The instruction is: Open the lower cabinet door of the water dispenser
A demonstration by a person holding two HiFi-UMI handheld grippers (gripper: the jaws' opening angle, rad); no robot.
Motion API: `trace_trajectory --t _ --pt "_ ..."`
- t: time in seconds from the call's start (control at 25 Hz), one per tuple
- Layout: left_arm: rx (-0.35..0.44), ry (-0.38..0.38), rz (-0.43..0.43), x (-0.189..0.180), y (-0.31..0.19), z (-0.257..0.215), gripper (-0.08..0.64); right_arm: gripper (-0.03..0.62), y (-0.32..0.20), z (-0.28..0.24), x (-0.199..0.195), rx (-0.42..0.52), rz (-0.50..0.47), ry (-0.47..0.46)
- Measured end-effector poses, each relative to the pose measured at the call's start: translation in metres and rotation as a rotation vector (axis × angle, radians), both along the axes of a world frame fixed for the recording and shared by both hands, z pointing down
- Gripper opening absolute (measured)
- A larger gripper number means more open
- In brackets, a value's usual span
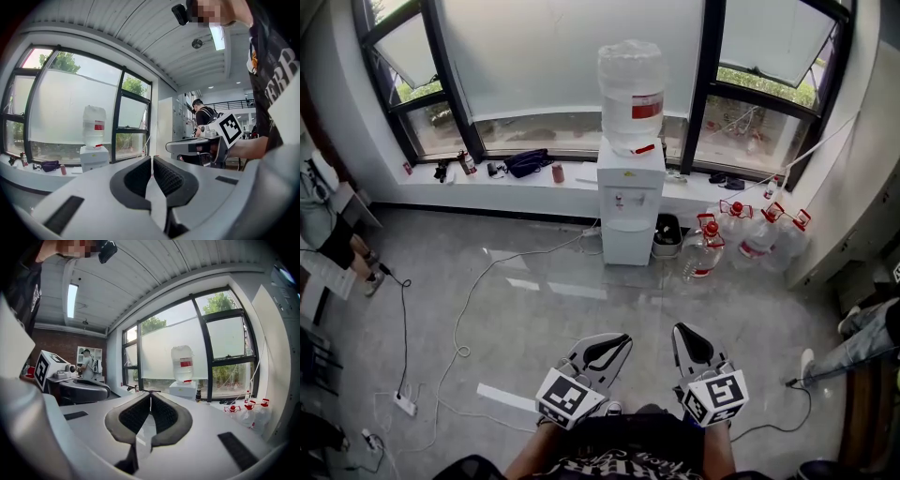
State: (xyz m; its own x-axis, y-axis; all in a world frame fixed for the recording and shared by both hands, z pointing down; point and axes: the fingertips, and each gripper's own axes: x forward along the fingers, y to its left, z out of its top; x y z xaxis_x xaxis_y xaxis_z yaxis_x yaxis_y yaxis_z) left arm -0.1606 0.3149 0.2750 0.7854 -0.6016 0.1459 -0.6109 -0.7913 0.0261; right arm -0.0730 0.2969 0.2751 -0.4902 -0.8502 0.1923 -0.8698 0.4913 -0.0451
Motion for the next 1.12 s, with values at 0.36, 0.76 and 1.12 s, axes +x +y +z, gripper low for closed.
trace_trajectory --t 0.36,0.76,1.12 --pt "-0.03 0.008 0.03 0.003 -0.01 0.013 0.029 0.018 -0.011 0.018 0.005 -0.044 0.027 -0.02" --pt "-0.052 -0.006 -0.01 0.049 -0.079 0.023 0.029 0.018 -0.077 0.029 0.052 -0.051 -0.015 -0.016" --pt "-0.122 0.053 -0.117 0.152 -0.18 0.013 0.029 0.018 -0.163 0.026 0.166 -0.067 -0.07 0.014"
